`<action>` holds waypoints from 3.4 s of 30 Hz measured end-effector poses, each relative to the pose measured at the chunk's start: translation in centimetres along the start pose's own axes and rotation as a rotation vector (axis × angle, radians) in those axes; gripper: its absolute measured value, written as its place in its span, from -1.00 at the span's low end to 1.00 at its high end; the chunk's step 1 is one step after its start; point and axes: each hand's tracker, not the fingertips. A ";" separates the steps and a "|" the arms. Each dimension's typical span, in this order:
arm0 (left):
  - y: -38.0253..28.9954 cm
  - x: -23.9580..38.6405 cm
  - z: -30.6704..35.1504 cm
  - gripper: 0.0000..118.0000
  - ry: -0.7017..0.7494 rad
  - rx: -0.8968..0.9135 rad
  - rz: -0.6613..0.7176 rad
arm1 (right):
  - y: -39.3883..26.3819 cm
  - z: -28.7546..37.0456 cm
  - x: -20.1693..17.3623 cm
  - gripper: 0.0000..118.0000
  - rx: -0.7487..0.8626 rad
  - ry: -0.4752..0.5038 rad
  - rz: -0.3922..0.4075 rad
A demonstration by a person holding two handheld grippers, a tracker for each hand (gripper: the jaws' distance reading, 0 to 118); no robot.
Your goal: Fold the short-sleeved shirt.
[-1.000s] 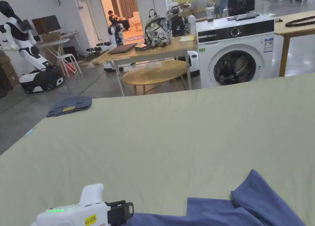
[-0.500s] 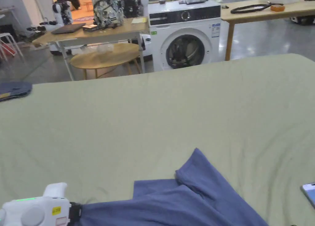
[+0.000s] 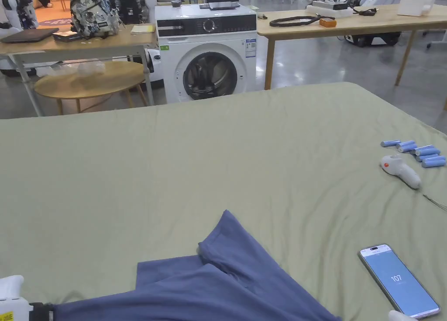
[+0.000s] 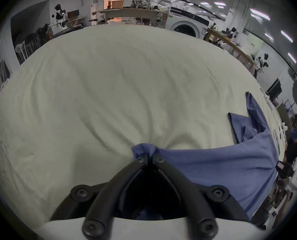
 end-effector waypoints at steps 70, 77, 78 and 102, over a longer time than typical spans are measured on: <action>1.1 -0.2 15.5 -1.00 -0.181 0.594 0.072 | 18.4 -4.1 -11.9 -0.95 0.238 0.153 0.507; -12.7 -1.6 14.5 -1.00 -0.103 0.468 0.233 | 5.1 -1.5 -3.1 -0.95 0.068 0.125 0.392; -14.0 -1.8 14.4 -1.00 -0.109 0.443 0.246 | 3.9 -1.0 -2.2 -0.95 0.045 0.123 0.366; -13.1 5.3 20.5 -0.08 -0.084 0.634 -0.091 | 2.3 8.5 -6.4 0.01 0.293 0.063 0.499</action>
